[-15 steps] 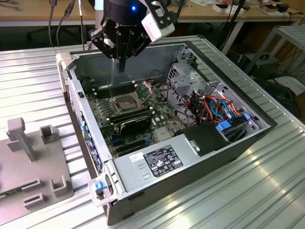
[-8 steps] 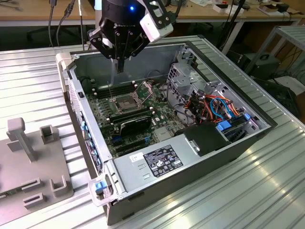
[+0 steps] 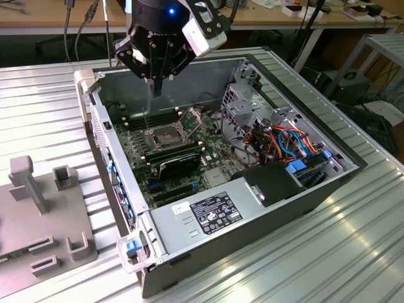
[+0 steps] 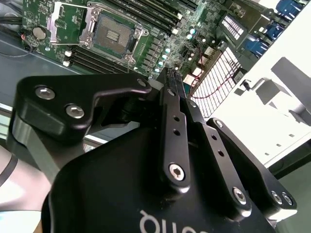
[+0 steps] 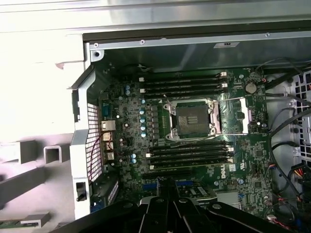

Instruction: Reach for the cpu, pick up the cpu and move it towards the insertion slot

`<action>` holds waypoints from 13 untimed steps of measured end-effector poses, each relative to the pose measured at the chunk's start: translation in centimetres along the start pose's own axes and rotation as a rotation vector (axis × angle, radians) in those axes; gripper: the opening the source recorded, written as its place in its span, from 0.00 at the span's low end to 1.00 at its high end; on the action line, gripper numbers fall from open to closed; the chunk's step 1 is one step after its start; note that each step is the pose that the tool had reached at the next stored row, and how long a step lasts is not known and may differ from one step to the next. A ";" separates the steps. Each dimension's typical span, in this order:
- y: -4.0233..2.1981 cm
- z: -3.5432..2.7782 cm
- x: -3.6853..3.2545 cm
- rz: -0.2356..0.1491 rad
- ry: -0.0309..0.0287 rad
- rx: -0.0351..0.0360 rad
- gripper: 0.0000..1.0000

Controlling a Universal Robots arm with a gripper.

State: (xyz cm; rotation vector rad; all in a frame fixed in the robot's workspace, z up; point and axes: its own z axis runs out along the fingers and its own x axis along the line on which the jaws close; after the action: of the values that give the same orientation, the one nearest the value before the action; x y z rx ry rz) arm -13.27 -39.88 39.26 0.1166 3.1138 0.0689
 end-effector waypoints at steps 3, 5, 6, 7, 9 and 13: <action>-0.01 0.02 0.08 0.000 0.0002 0.0000 0.11; -0.02 0.02 0.18 0.000 0.0003 0.0001 0.11; -0.02 0.02 0.24 0.000 0.0003 0.0001 0.11; -0.03 0.03 0.32 0.000 0.0003 0.0000 0.11; -0.04 0.03 0.47 0.000 0.0003 0.0000 0.11; -0.06 0.06 0.73 0.000 0.0007 0.0000 0.11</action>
State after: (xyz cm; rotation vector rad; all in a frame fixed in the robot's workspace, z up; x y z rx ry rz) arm -14.00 -39.88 39.18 0.1167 3.1145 0.0689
